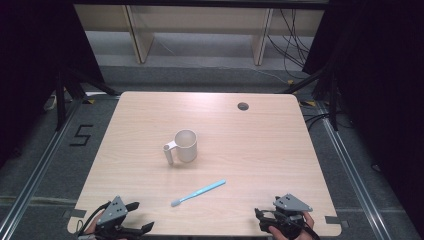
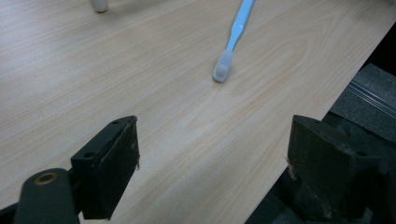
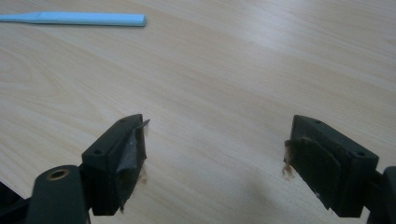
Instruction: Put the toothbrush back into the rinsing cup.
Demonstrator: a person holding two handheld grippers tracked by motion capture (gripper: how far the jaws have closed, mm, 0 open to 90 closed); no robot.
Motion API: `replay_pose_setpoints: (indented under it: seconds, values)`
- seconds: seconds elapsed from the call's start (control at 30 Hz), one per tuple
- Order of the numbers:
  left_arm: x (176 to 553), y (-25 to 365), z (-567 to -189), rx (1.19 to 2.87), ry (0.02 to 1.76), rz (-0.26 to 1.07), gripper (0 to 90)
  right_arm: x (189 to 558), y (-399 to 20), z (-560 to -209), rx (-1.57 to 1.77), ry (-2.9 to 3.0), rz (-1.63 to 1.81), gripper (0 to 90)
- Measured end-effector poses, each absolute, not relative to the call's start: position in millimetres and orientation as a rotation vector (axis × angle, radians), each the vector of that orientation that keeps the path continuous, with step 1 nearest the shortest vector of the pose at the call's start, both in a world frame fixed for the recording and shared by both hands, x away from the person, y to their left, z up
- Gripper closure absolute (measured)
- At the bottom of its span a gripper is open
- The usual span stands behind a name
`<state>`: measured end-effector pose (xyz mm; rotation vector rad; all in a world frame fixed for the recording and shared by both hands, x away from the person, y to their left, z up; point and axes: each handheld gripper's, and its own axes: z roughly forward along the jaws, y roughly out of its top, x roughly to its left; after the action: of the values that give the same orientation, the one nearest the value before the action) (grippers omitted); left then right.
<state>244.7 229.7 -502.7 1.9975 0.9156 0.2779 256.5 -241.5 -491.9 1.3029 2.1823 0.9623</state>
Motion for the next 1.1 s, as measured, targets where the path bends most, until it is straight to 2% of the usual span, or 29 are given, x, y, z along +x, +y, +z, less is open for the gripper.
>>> replay_pose_setpoints:
  seconds: [0.6, 0.73, 1.1]
  values:
    - [242.8, 226.2, -500.1, 1.960, 0.874, 0.248, 15.1, 256.5, -240.5, -491.5, 1.291, 2.180, 0.963, 20.8]
    - [241.9, 224.1, -500.0, 1.962, 0.856, 0.241, 24.5, 256.5, -240.5, -491.9, 1.284, 2.192, 0.954, 21.2]
    - [237.3, 209.2, -496.5, 1.968, 0.806, 0.271, 70.8, 256.7, -239.9, -492.3, 1.275, 2.193, 0.962, 21.9]
